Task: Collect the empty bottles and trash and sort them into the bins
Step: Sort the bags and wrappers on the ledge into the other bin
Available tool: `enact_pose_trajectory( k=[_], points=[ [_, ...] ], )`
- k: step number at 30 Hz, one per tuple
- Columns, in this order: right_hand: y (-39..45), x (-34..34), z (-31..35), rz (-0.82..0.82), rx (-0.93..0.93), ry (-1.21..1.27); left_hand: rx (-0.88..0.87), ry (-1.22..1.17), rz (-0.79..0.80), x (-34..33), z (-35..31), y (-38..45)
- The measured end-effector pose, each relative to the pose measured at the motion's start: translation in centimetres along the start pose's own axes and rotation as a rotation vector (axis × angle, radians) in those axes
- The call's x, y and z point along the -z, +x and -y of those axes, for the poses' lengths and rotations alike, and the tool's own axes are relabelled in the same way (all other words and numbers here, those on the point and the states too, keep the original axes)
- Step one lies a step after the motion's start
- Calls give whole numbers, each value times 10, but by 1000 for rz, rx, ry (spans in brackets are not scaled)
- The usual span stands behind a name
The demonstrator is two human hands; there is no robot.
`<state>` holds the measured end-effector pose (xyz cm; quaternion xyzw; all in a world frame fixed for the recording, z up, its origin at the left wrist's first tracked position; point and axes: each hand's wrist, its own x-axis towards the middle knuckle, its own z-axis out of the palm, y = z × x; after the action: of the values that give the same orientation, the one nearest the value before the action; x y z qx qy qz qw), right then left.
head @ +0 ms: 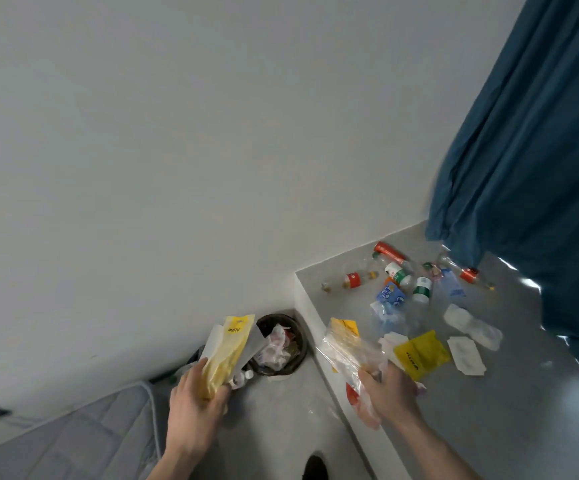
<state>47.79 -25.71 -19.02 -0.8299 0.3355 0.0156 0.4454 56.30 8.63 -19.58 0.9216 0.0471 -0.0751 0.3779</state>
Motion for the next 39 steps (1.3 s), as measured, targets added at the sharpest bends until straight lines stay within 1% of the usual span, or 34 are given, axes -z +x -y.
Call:
enact_pose_trajectory(
  k=[3, 7, 11, 16, 21, 24, 27, 30, 32, 34, 39],
  points=[
    [31, -18, 21, 57, 32, -51, 10, 2, -32, 2, -5, 24],
    [65, -35, 52, 104, 43, -62, 56, 22, 2, 1, -6, 54],
    [91, -50, 71, 142, 49, -102, 52, 48, 31, 2, -15, 90],
    [123, -90, 84, 173, -36, -146, 6, 121, 143, 1, -16, 160],
    [162, -147, 96, 213, -123, -176, -67, 171, 253, -16, 4, 246],
    [191, -185, 88, 231, -202, -181, -105, 253, 339, -38, 25, 290],
    [224, -222, 75, 225, -238, -219, -149, 340, 429, -64, 47, 328],
    [266, -268, 44, 217, -258, -269, -171, 372, 471, -99, 71, 359],
    [291, -304, 18, 235, -270, -267, -154, 380, 478, -125, 90, 373],
    [317, -338, -8, 237, -248, -291, -133, 357, 483, -154, 109, 386],
    [368, -415, -63, 196, -112, -393, -104, 325, 462, -216, 150, 409]
  ],
)
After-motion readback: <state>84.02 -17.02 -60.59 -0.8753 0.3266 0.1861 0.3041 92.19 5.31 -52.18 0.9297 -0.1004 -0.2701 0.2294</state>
